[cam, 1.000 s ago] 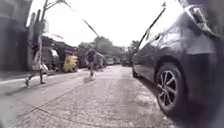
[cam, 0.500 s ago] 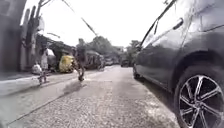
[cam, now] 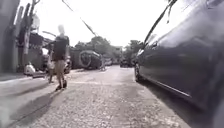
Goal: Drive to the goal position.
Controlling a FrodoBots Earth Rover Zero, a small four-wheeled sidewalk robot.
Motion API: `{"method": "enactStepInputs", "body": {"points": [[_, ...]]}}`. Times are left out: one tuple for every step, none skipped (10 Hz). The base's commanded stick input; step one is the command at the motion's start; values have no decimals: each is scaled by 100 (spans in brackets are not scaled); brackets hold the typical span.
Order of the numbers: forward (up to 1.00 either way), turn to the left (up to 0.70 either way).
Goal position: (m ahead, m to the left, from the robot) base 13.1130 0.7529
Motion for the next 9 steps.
{"method": "enactStepInputs", "body": {"points": [[100, 0], [100, 0], [100, 0], [100, 0], [100, 0], [100, 0], [100, 0], [100, 0], [100, 0]]}}
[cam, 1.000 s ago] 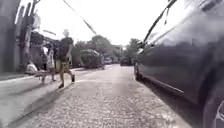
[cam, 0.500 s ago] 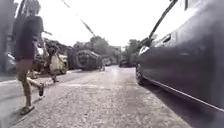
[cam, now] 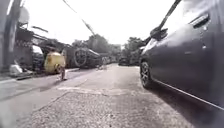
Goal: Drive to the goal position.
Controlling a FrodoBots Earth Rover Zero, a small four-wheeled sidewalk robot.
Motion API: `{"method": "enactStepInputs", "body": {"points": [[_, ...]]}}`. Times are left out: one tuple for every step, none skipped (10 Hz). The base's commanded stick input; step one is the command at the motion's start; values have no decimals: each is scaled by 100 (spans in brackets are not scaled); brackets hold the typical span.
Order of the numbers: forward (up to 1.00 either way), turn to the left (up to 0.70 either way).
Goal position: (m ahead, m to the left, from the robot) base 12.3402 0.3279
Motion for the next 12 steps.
{"method": "enactStepInputs", "body": {"points": [[100, 0], [100, 0], [100, 0], [100, 0], [100, 0], [100, 0], [100, 0], [100, 0], [100, 0], [100, 0], [100, 0], [100, 0]]}}
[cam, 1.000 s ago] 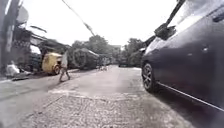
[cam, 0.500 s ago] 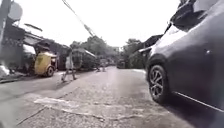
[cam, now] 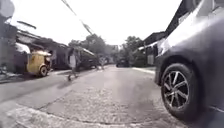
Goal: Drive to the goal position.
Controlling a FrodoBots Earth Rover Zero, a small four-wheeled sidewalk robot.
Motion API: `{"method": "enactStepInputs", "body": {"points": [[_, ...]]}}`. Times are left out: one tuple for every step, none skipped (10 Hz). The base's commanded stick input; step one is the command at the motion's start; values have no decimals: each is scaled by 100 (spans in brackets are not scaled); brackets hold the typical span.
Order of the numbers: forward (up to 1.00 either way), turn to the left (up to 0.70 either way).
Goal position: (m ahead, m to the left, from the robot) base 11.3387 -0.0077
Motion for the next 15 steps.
{"method": "enactStepInputs", "body": {"points": [[100, 0], [100, 0], [100, 0], [100, 0], [100, 0], [100, 0], [100, 0], [100, 0], [100, 0], [100, 0], [100, 0], [100, 0], [100, 0], [100, 4], [100, 20]]}}
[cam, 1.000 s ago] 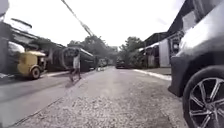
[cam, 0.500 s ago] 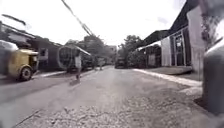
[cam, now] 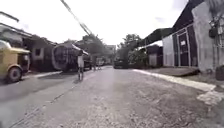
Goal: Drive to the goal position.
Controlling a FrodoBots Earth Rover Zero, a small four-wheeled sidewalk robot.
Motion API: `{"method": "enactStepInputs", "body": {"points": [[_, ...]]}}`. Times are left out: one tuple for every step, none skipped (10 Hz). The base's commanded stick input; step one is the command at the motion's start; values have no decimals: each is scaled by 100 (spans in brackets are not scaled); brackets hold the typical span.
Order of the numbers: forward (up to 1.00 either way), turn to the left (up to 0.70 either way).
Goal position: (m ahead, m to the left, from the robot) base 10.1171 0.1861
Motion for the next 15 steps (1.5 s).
{"method": "enactStepInputs", "body": {"points": [[100, 27], [100, 27], [100, 27], [100, 0], [100, 0], [100, 0], [100, 0], [100, 0], [100, 0], [100, 0], [100, 0], [100, 0], [100, 0], [100, 0], [100, 0]]}}
